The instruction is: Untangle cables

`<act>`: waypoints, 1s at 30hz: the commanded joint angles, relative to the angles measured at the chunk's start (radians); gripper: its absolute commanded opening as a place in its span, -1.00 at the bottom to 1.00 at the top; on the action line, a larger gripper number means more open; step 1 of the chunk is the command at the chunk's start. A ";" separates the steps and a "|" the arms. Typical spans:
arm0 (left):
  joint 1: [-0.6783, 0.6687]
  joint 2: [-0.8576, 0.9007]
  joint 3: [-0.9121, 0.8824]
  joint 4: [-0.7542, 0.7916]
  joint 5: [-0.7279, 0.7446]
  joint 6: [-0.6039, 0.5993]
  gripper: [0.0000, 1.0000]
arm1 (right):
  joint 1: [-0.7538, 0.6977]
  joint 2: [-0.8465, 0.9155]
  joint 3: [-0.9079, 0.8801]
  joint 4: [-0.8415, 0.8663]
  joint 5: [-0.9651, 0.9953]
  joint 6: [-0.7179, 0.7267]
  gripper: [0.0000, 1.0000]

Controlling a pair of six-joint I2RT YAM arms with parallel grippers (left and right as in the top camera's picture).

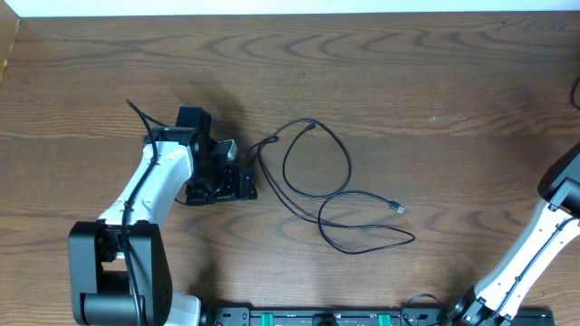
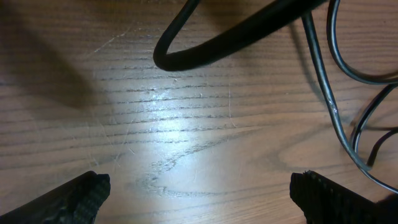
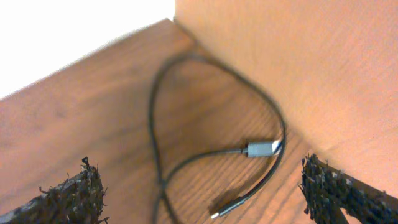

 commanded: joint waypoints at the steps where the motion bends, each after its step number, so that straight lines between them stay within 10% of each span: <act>1: 0.002 -0.005 -0.002 -0.002 -0.010 0.007 1.00 | 0.067 -0.194 0.054 -0.056 -0.021 -0.019 0.98; 30: 0.002 -0.005 -0.002 0.025 -0.039 0.008 1.00 | 0.364 -0.931 0.053 -0.917 -0.752 0.063 0.98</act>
